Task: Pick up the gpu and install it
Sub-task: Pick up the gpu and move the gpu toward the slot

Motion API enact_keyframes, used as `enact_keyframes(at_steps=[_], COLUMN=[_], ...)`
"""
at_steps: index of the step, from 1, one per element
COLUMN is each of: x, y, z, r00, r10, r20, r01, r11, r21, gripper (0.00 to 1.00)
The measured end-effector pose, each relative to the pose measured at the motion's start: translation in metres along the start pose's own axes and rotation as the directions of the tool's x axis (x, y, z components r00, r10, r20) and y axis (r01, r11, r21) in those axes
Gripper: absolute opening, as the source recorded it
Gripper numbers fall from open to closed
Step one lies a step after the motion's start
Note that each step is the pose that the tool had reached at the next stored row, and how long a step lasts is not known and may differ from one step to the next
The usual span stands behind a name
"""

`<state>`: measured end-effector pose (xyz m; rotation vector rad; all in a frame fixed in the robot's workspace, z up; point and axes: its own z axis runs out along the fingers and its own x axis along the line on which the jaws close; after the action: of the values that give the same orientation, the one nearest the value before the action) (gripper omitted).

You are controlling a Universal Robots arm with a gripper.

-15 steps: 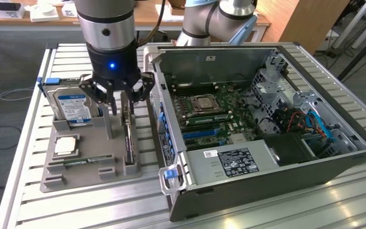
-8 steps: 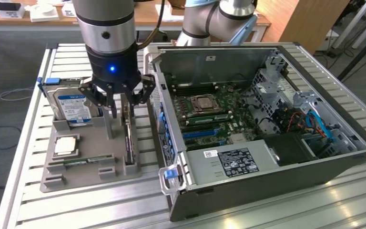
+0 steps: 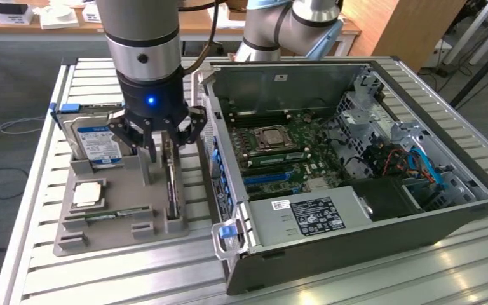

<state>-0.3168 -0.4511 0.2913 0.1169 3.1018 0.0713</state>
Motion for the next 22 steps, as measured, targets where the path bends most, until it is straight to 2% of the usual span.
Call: enact_keyframes(at_steps=[8, 22], x=[0.000, 0.000], y=[-0.0014, -0.0065], z=[0.0128, 0.0175], r00=[1.0000, 1.0000], r10=[0.000, 0.000], r20=[0.0000, -0.0001], r01=[0.000, 0.000], r11=[1.0000, 1.0000], r21=[-0.0013, -0.0016], gripper=[0.43, 0.43])
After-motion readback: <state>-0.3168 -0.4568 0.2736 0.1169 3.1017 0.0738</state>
